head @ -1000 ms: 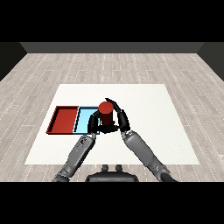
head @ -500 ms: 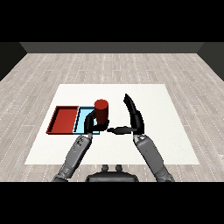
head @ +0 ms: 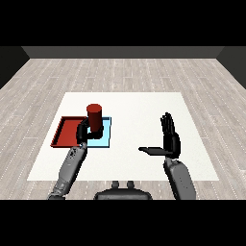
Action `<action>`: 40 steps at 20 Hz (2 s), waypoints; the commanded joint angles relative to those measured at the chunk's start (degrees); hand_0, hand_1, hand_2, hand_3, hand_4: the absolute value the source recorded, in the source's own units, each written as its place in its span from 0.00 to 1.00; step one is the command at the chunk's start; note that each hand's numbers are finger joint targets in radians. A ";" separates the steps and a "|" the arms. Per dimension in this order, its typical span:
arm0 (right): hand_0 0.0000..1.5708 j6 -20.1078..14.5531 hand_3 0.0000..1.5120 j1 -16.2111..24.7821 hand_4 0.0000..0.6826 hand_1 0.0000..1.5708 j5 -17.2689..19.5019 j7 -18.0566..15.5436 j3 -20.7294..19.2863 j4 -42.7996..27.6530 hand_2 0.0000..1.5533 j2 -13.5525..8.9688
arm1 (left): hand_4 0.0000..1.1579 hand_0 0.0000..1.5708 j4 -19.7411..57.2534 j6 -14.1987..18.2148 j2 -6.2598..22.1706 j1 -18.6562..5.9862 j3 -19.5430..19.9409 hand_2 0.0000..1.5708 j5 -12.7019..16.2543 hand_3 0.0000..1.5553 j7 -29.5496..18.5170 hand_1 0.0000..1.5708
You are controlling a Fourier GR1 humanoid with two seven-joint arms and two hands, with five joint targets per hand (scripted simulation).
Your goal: Pick the red can and put it in the red box
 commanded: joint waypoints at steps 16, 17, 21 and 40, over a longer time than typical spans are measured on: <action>0.00 0.70 0.00 5.48 0.00 0.00 -3.19 -5.12 -12.72 13.25 0.00 -3.04 | 0.89 1.00 51.45 -4.95 14.12 -12.81 18.52 1.00 -1.52 0.97 -9.70 1.00; 0.00 -0.07 0.00 8.13 0.00 0.00 -2.45 -8.46 -12.62 13.76 0.00 -1.56 | 0.88 1.00 54.11 -4.78 14.54 -13.91 17.37 1.00 -3.26 0.97 -9.13 1.00; 0.00 0.37 0.00 3.20 0.00 0.00 -2.24 -5.91 -12.83 16.99 0.00 -2.77 | 0.65 0.00 63.52 -3.83 15.39 -16.96 15.96 0.00 -6.21 0.28 -2.65 0.00; 0.00 2.48 0.00 3.70 0.00 0.00 -2.86 -7.78 -14.54 15.10 0.00 -3.71 | 0.00 0.00 72.28 -8.71 18.08 -18.99 23.05 0.00 -2.25 0.00 -12.31 0.00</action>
